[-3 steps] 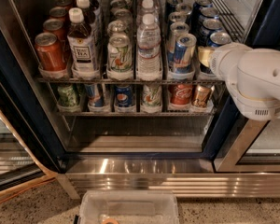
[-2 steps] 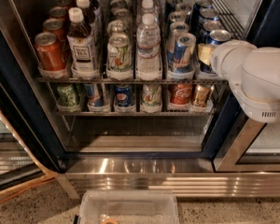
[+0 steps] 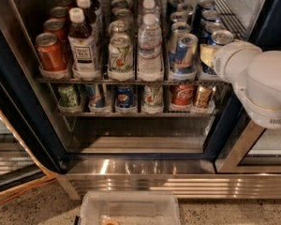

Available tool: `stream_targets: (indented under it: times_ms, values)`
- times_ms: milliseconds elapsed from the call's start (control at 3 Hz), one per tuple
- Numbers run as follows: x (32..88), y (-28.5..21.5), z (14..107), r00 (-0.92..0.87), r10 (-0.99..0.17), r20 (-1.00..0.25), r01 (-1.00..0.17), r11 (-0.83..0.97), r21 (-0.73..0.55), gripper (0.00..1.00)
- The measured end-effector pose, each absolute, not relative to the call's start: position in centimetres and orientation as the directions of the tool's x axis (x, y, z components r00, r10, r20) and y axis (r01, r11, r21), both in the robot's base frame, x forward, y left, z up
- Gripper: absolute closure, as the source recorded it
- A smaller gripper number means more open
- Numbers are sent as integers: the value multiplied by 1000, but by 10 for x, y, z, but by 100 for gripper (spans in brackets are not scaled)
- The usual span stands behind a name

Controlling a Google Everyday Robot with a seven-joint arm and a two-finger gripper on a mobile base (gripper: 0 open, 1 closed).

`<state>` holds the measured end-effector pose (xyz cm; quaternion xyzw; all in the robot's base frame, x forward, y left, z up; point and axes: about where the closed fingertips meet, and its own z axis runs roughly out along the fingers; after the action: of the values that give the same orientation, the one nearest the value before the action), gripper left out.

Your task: Pick pepsi can from top shelf of fridge

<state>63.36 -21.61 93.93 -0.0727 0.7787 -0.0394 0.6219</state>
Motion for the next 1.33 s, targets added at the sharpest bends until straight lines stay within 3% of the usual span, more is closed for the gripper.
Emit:
stream_targets:
  times_ms: [333,1333]
  values:
    - [624,-211,949,-198,-163,-967,-71,986,-151,100]
    - [450,-124,1047,69,-240,-968,-131,960,-247,100]
